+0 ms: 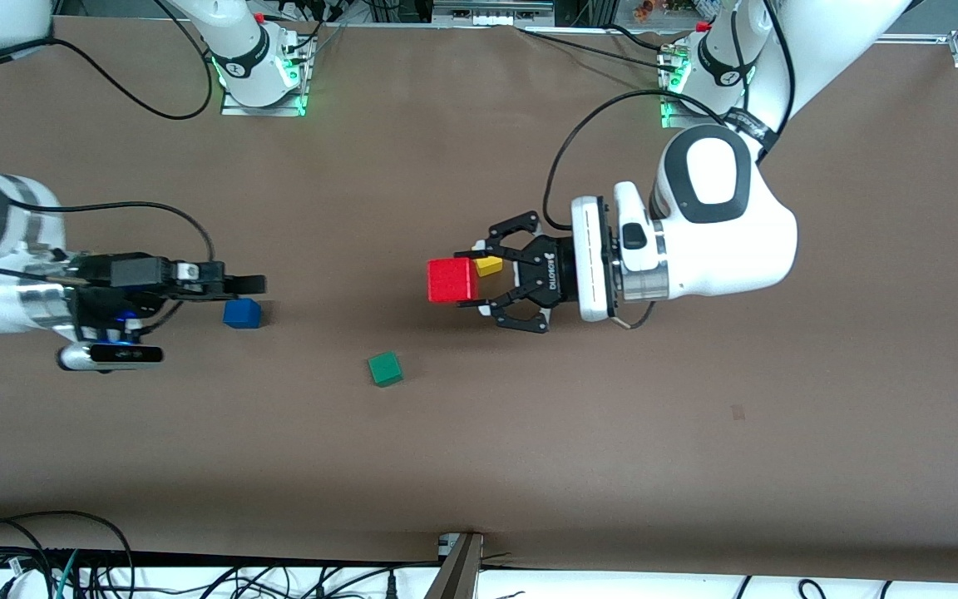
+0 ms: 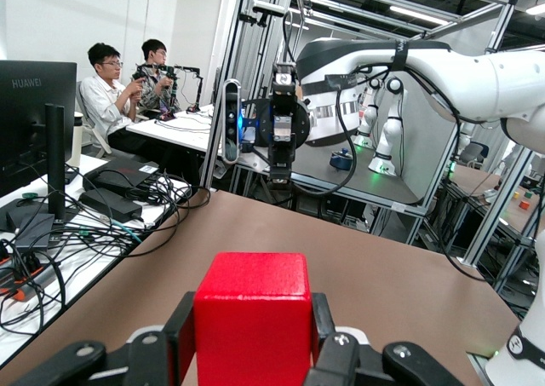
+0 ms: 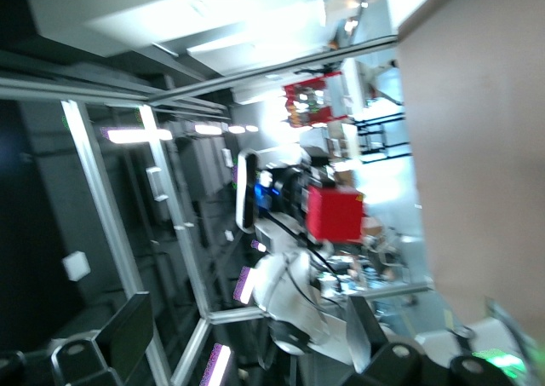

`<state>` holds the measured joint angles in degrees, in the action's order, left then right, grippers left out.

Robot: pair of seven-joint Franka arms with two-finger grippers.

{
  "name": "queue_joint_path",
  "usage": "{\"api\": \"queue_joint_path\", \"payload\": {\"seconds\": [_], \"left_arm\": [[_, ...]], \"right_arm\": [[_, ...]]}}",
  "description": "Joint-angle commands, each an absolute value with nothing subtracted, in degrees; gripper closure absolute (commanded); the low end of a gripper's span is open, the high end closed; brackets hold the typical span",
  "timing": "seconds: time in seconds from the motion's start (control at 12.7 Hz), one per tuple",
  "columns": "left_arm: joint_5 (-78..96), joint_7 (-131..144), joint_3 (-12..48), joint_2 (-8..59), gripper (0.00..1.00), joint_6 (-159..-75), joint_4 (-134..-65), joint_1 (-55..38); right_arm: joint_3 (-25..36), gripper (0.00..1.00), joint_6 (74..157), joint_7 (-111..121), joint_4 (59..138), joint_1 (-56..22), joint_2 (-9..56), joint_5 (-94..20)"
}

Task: Pass red block to right arm, stack on blue
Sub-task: 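Reach the right gripper toward the red cube held by the left gripper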

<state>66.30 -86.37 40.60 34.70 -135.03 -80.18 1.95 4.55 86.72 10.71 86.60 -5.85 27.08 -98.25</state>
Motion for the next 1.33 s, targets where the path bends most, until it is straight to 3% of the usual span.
{"api": "queue_joint_path", "payload": {"seconds": [0.0, 0.16, 0.78, 1.26], "left_arm": [[69.2, -88.3, 40.8, 34.7, 1.0, -136.1, -79.5, 1.4], [69.7, -88.3, 40.8, 34.5, 1.0, -136.1, -79.3, 1.4], [70.8, -88.3, 40.8, 34.4, 1.0, -136.1, -79.0, 1.4], [70.8, -87.6, 40.7, 35.3, 1.0, -136.2, -76.4, 0.1]], "right_arm": [[4.8, 0.0, 92.7, 9.1, 86.5, -10.7, 27.5, -107.0], [4.8, 0.0, 96.7, 9.9, 86.0, -13.3, 28.5, -110.4], [4.8, 0.0, 100.4, 17.8, 85.7, -18.0, 34.1, -118.4], [5.0, 0.0, 111.5, 14.0, 78.2, -19.7, 34.2, -103.5]]}}
